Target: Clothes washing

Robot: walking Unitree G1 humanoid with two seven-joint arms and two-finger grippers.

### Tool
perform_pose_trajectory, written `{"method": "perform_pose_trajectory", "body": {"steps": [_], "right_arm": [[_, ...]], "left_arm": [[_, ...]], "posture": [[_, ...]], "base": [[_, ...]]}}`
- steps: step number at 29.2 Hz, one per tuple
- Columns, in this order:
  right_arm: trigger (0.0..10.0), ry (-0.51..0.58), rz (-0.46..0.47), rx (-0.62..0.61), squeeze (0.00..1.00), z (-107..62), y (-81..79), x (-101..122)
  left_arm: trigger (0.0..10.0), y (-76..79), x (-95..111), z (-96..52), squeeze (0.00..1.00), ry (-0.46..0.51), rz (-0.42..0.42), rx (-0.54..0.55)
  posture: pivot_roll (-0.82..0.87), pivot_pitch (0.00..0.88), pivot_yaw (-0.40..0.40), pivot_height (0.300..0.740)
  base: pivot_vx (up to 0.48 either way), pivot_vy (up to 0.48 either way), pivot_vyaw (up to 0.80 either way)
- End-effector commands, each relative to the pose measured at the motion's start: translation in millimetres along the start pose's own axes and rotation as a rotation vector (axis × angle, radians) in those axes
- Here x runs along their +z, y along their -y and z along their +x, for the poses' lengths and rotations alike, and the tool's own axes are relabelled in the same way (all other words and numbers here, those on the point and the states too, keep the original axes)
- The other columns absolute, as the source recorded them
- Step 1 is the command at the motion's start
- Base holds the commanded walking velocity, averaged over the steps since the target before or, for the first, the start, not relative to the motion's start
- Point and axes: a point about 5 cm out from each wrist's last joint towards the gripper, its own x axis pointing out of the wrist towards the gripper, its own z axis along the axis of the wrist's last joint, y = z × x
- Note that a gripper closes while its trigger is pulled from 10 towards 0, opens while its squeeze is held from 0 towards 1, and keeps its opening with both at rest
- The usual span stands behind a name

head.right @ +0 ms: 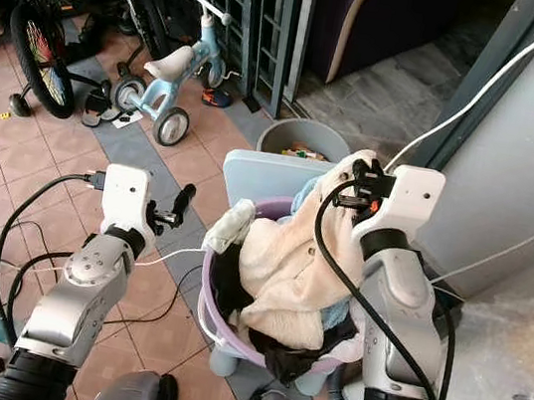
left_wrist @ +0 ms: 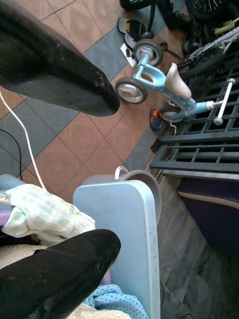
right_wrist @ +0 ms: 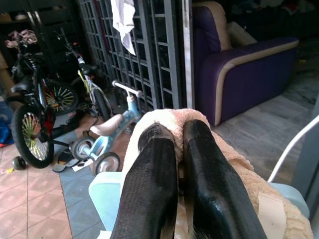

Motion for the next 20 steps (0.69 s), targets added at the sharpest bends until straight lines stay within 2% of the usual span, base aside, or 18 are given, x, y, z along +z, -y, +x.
{"method": "perform_pose_trajectory", "body": {"steps": [1, 2, 3, 4, 5, 6, 10, 13, 20], "right_arm": [[4.0, 0.012, -0.002, 0.09, 0.0, -2.0, -14.2, 5.7], [4.8, 0.001, -0.007, 0.131, 0.0, -3.2, -17.7, 5.2], [4.8, 0.001, -0.007, 0.131, 0.0, -3.2, -17.7, 5.2], [6.5, -0.007, -0.017, 0.165, 0.0, -4.4, -19.8, 5.0], [9.4, -0.014, -0.028, 0.178, 0.0, -5.8, -20.0, 4.8], [9.9, -0.021, -0.036, 0.184, 0.0, -7.2, -19.8, 4.3], [10.0, -0.07, -0.042, 0.203, 0.0, -15.2, -17.1, 0.1], [10.0, -0.108, 0.023, 0.144, 0.0, -18.7, -14.5, -4.6], [10.0, -0.154, 0.03, 0.148, 0.0, -25.7, -21.6, -17.5]], "left_arm": [[10.0, -1.7, -4.3, -0.9, 0.0, -0.013, 0.012, 0.004], [10.0, -2.0, -4.3, -0.5, 0.0, -0.014, 0.014, 0.004], [10.0, -2.0, -4.3, -0.5, 0.0, -0.014, 0.014, 0.004], [10.0, -2.2, -4.1, -0.1, 0.0, -0.014, 0.016, 0.003], [10.0, -2.4, -3.8, 0.3, 0.0, -0.013, 0.017, 0.002], [10.0, -2.5, -3.6, 0.6, 0.0, -0.012, 0.017, 0.002], [10.0, -3.1, -3.3, 1.5, 0.0, -0.011, 0.02, 0.0], [10.0, -2.8, -3.6, 1.5, 0.0, -0.012, 0.021, -0.003], [10.0, 0.9, -5.2, 1.1, 0.0, -0.019, 0.023, -0.022]], "posture": [[-0.03, 0.097, 0.037, 0.74], [-0.03, 0.096, 0.039, 0.74], [-0.03, 0.096, 0.039, 0.74], [-0.03, 0.095, 0.039, 0.74], [-0.03, 0.093, 0.04, 0.74], [-0.03, 0.093, 0.041, 0.74], [-0.04, 0.091, 0.041, 0.74], [-0.04, 0.092, 0.048, 0.74], [-0.04, 0.088, 0.059, 0.74]], "base": [[0.0, 0.0, 0.0], [-0.277, 0.0, 0.0], [-0.277, 0.0, 0.0], [-0.292, 0.0, 0.0], [-0.292, 0.0, 0.0], [-0.289, 0.0, 0.0], [-0.304, 0.0, 0.0], [-0.305, 0.0, 0.0], [-0.298, 0.0, 0.0]]}}
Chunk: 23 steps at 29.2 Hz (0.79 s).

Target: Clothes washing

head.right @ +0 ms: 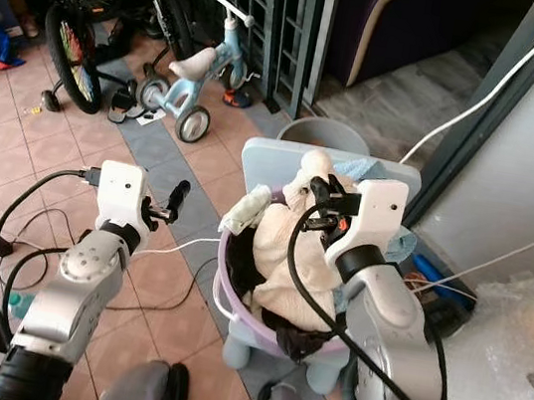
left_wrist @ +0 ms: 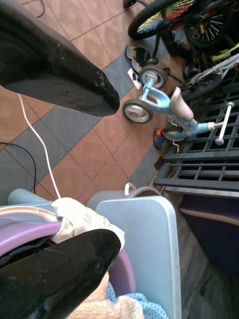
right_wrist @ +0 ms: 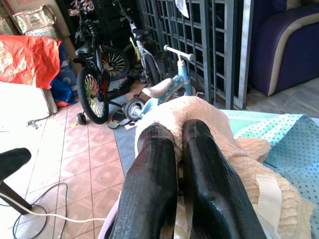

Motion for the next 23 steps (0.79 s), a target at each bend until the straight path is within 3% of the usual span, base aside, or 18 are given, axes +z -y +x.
{"method": "perform_pose_trajectory", "body": {"steps": [1, 4, 6, 10, 14, 16, 20, 23], "right_arm": [[10.0, 0.018, -0.007, 0.01, 0.0, 2.9, -5.6, 4.1], [10.0, 0.048, -0.002, -0.019, 0.0, 13.5, -7.2, 8.5], [10.0, 0.097, -0.002, -0.101, 0.0, 22.4, -2.8, 13.1], [10.0, 0.127, 0.011, -0.212, 0.0, 27.1, 5.1, 12.7], [10.0, 0.135, -0.011, -0.244, 0.0, 27.2, 7.1, 12.5], [10.0, 0.188, -0.085, -0.255, 0.0, 26.7, 6.1, 21.2], [10.0, 0.201, -0.139, -0.268, 0.0, 28.7, 5.7, 22.7], [10.0, 0.214, -0.15, -0.323, 0.0, 32.6, 16.8, 27.6]], "left_arm": [[10.0, 2.3, 0.6, 1.1, 0.0, 0.0, 0.021, -0.022], [10.0, 1.7, 2.6, 3.3, 0.0, 0.007, 0.023, -0.019], [10.0, -0.4, 4.3, 3.5, 0.0, 0.017, 0.014, -0.001], [10.0, -0.3, 2.6, 1.5, 0.0, 0.015, 0.007, 0.005], [10.0, 0.4, 1.6, 1.4, 0.0, 0.013, -0.004, 0.005], [10.0, 4.1, 5.2, 4.3, 0.0, 0.035, -0.02, -0.023], [10.0, 10.2, 11.6, 6.0, 0.0, 0.065, -0.055, -0.086], [10.0, 12.0, 14.0, 6.3, 0.0, 0.08, -0.064, -0.098]], "posture": [[-0.04, 0.087, 0.058, 0.74], [-0.03, 0.084, 0.049, 0.74], [-0.02, 0.081, 0.043, 0.74], [-0.02, 0.078, 0.045, 0.74], [-0.03, 0.076, 0.045, 0.74], [-0.04, 0.074, 0.042, 0.74], [-0.04, 0.068, 0.037, 0.74], [-0.04, 0.064, 0.033, 0.74]], "base": [[-0.296, 0.0, 0.0], [-0.299, 0.0, 0.0], [0.0, 0.0, 0.0], [0.0, 0.0, 0.0], [0.0, 0.0, 0.0], [0.0, 0.0, -0.8], [0.0, 0.0, -0.8], [0.0, 0.0, -0.8]]}}
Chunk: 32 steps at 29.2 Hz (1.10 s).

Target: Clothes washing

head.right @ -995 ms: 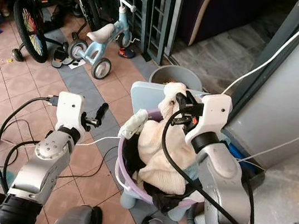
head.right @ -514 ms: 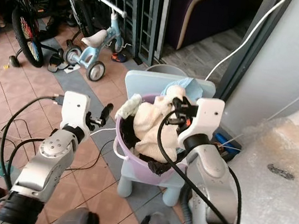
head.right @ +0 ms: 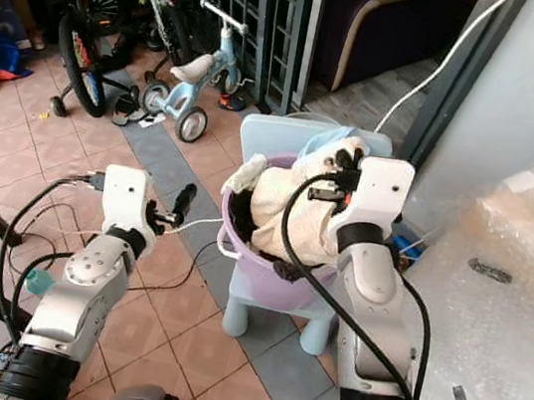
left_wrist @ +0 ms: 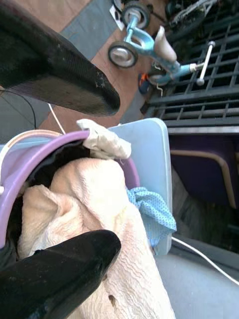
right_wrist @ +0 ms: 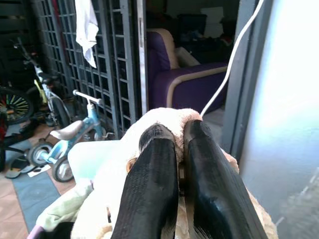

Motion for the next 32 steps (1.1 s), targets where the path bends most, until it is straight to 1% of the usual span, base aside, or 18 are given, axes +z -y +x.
{"method": "perform_pose_trajectory", "body": {"steps": [1, 8, 16, 20, 21, 22, 24, 26, 27, 29, 32], "right_arm": [[10.0, 0.039, -0.013, -0.039, 0.0, 9.5, 7.3, 8.2], [10.0, 0.062, -0.027, -0.072, 0.0, 17.8, 14.0, 12.4], [10.0, 0.085, -0.039, -0.112, 0.0, 18.5, 19.7, 15.2], [10.0, 0.126, -0.075, -0.141, 0.0, 22.4, 28.0, 23.1], [10.0, 0.145, -0.09, -0.162, 0.0, 25.7, 34.4, 28.1], [10.0, 0.145, -0.09, -0.162, 0.0, 25.7, 34.4, 28.1], [10.0, 0.177, -0.107, -0.214, 0.0, 33.6, 50.3, 39.3], [10.0, 0.193, -0.118, -0.234, 0.0, 37.5, 58.0, 44.7], [10.0, 0.204, -0.131, -0.251, 0.0, 40.5, 64.8, 49.2], [10.0, 0.209, -0.14, -0.258, 0.0, 42.5, 69.3, 51.7], [10.0, 0.206, -0.142, -0.249, 0.0, 43.2, 70.7, 51.3]], "left_arm": [[10.0, -1.4, 1.3, -1.0, 0.0, 0.013, 0.003, 0.003], [10.0, -2.1, -3.7, -4.4, 0.0, -0.003, 0.0, -0.002], [10.0, -4.6, -3.4, -3.6, 0.0, -0.004, 0.001, 0.003], [10.0, -4.7, -3.3, -3.3, 0.0, -0.005, -0.001, 0.006], [10.0, -4.7, -3.5, -3.2, 0.0, -0.008, -0.006, 0.011], [10.0, -4.7, -3.5, -3.2, 0.0, -0.008, -0.006, 0.011], [10.0, -4.6, -3.3, -3.3, 0.0, -0.005, -0.01, 0.011], [10.0, -4.3, -3.3, -3.3, 0.0, -0.002, -0.014, 0.01], [10.0, -4.1, -3.2, -3.2, 0.0, -0.002, -0.013, 0.011], [10.0, -4.1, -3.2, -3.3, 0.0, -0.002, -0.016, 0.014], [10.0, -5.2, -2.8, -3.7, 0.0, -0.001, -0.019, 0.02]], "posture": [[-0.04, 0.064, 0.033, 0.74], [-0.04, 0.077, 0.032, 0.74], [-0.04, 0.081, 0.035, 0.74], [-0.05, 0.082, 0.039, 0.74], [-0.05, 0.083, 0.04, 0.74], [-0.05, 0.083, 0.04, 0.74], [-0.05, 0.084, 0.042, 0.74], [-0.05, 0.084, 0.04, 0.74], [-0.04, 0.084, 0.039, 0.74], [-0.04, 0.085, 0.037, 0.74], [-0.04, 0.088, 0.035, 0.74]], "base": [[0.0, -0.24, -0.8], [0.0, -0.312, -0.8], [0.0, -0.313, -0.8], [0.0, -0.068, -0.8], [0.0, 0.0, -0.8], [0.0, 0.0, -0.8], [0.0, 0.0, -0.8], [0.0, 0.0, -0.8], [0.0, 0.0, -0.8], [0.0, 0.0, -0.8], [0.0, 0.0, -0.7]]}}
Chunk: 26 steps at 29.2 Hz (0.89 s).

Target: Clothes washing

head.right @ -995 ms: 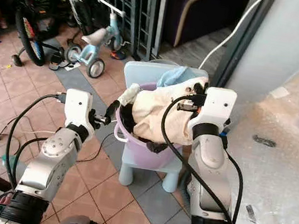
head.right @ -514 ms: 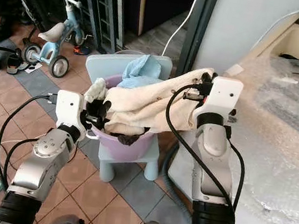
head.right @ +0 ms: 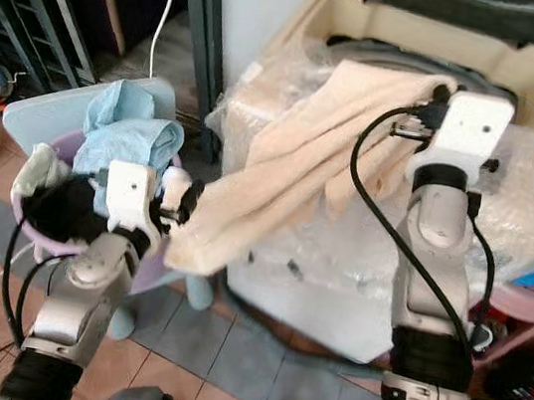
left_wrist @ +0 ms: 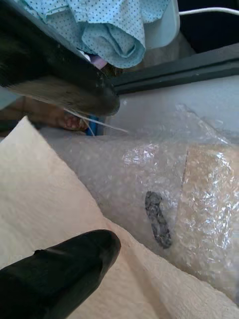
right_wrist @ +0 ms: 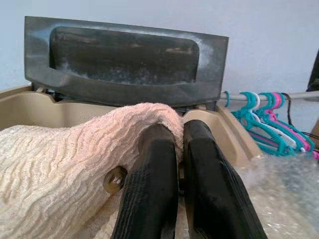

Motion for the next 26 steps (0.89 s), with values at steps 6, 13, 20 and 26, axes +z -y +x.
{"method": "perform_pose_trajectory", "body": {"steps": [6, 13, 20, 26], "right_arm": [[10.0, 0.023, 0.035, 0.099, 0.0, -4.1, -17.7, 2.1], [10.0, 0.024, 0.071, 0.314, 0.0, -22.3, -48.7, 0.7], [10.0, 0.057, 0.053, 0.344, 0.0, -10.5, -44.9, 9.6], [10.0, 0.141, 0.013, 0.416, 0.0, 15.4, -45.8, 31.1]], "left_arm": [[10.0, -14.9, -1.3, -3.8, 0.0, -0.018, 0.027, 0.088], [10.0, -32.2, -10.9, -8.3, 0.0, -0.076, 0.0, 0.199], [10.0, -41.5, -11.2, -19.1, 0.0, -0.086, 0.004, 0.202], [10.0, -40.7, -9.1, -25.0, 0.0, -0.081, 0.016, 0.188]], "posture": [[-0.04, 0.091, 0.038, 0.74], [-0.05, 0.092, 0.042, 0.74], [-0.04, 0.096, 0.039, 0.74], [-0.02, 0.106, 0.025, 0.74]], "base": [[0.0, 0.0, 0.0], [0.0, 0.0, 0.0], [0.25, 0.0, 0.0], [0.427, 0.0, 0.0]]}}
